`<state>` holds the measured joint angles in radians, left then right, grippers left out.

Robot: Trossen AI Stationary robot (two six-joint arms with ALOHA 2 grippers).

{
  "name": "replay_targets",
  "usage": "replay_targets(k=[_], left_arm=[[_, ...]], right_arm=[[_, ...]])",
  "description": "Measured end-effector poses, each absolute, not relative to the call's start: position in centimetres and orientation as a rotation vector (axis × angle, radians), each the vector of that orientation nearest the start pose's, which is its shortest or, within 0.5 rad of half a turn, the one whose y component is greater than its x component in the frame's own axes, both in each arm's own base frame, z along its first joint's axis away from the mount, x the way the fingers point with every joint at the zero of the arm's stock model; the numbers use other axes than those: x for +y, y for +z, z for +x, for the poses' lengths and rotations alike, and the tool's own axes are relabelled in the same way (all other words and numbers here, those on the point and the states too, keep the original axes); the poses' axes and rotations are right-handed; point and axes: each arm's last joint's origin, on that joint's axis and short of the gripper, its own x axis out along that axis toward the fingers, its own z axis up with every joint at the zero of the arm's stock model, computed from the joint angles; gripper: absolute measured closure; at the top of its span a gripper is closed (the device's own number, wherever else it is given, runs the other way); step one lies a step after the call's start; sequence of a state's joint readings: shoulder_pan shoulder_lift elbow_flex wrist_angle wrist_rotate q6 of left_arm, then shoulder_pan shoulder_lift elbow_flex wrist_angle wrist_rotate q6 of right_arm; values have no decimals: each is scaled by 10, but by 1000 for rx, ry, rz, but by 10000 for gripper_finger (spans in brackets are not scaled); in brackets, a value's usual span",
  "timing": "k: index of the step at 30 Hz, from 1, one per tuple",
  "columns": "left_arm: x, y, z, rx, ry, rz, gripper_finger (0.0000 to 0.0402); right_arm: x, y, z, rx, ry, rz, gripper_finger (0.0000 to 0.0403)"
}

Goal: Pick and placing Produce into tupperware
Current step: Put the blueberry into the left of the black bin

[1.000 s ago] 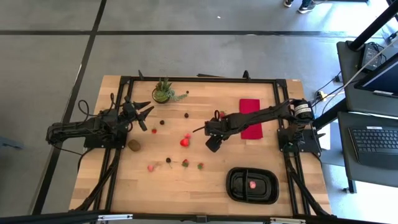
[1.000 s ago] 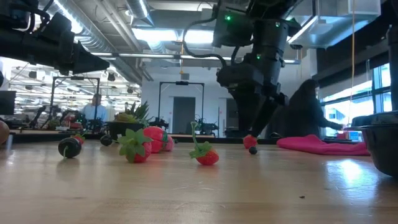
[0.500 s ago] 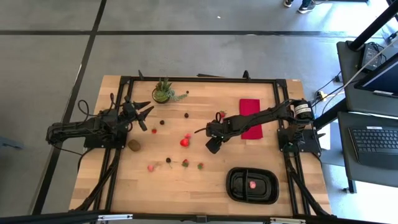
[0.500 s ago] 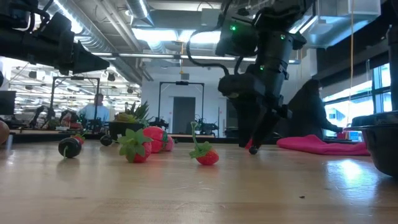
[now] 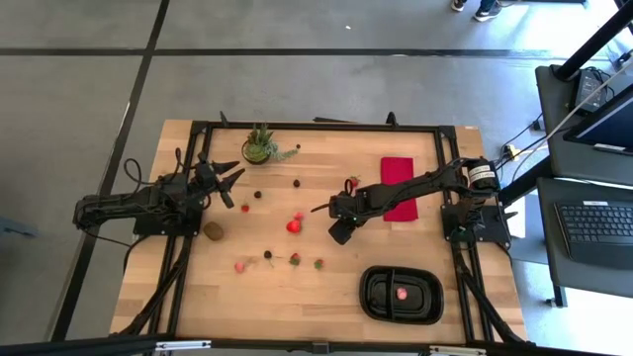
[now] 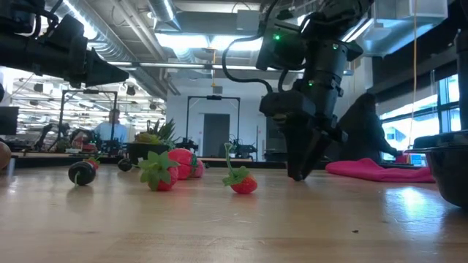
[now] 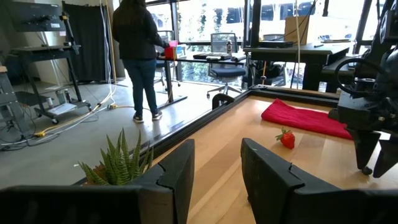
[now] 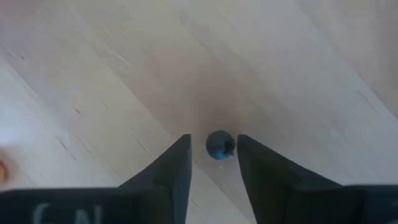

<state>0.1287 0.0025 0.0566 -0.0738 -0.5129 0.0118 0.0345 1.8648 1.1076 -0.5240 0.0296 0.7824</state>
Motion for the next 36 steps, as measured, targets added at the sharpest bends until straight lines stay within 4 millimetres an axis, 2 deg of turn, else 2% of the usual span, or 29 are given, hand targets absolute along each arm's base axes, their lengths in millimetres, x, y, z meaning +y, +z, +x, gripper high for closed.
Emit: replay_targets(k=[6,27,36], left_arm=[[26,175,88,24,641,15,278],[26,175,88,24,641,15,278],[26,175,88,24,641,15,278]], right_arm=[[11,139,343,1209,-494,629,301],[10,139,343,1199,-512,604,304],[10,139,343,1203,-515,605,329]])
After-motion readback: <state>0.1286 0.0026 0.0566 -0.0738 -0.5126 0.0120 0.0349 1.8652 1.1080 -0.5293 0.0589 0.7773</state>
